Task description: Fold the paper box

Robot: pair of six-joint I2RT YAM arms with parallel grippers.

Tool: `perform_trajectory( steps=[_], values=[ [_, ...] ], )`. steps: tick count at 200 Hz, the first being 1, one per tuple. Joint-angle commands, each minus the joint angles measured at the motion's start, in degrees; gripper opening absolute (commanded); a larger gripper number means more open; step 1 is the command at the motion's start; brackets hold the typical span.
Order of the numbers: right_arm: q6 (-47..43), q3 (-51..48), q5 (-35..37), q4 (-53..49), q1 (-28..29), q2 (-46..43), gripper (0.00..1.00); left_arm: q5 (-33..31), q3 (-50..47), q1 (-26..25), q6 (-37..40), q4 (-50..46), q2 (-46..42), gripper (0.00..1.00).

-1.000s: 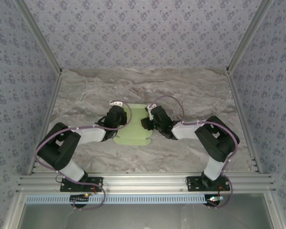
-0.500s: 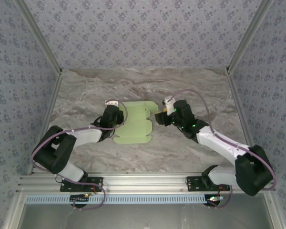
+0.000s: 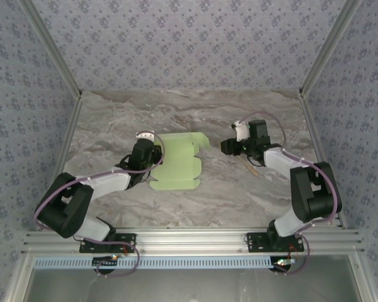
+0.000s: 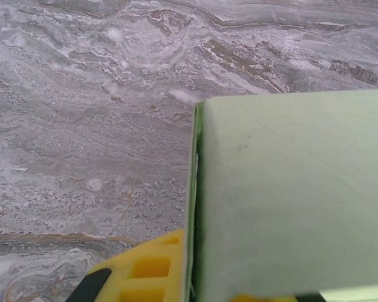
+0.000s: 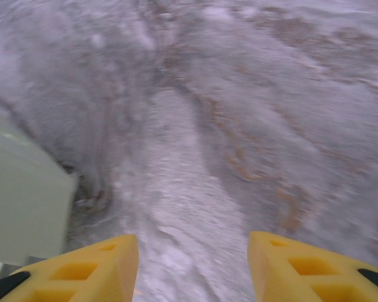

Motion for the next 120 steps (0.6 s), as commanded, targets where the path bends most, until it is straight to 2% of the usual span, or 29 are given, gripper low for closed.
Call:
perform_trajectory(
  steps=[1, 50, 120],
  values=[
    [-4.9, 3.9, -8.3, 0.5, 2.7, 1.6, 0.51, 1.2, 0.6, 0.4, -0.6, -0.5, -0.6, 0.05],
    [-7.6, 4.7, -14.1, 0.2, 4.3, 2.1, 0.51, 1.9, 1.4, 0.4, -0.3, -0.7, 0.5, 0.05],
    [-9.5, 6.7, -14.4, 0.2, 7.5, 3.7, 0.41, 3.4, 1.7, 0.3, -0.4, 0.0, 1.2, 0.05]
  ],
)
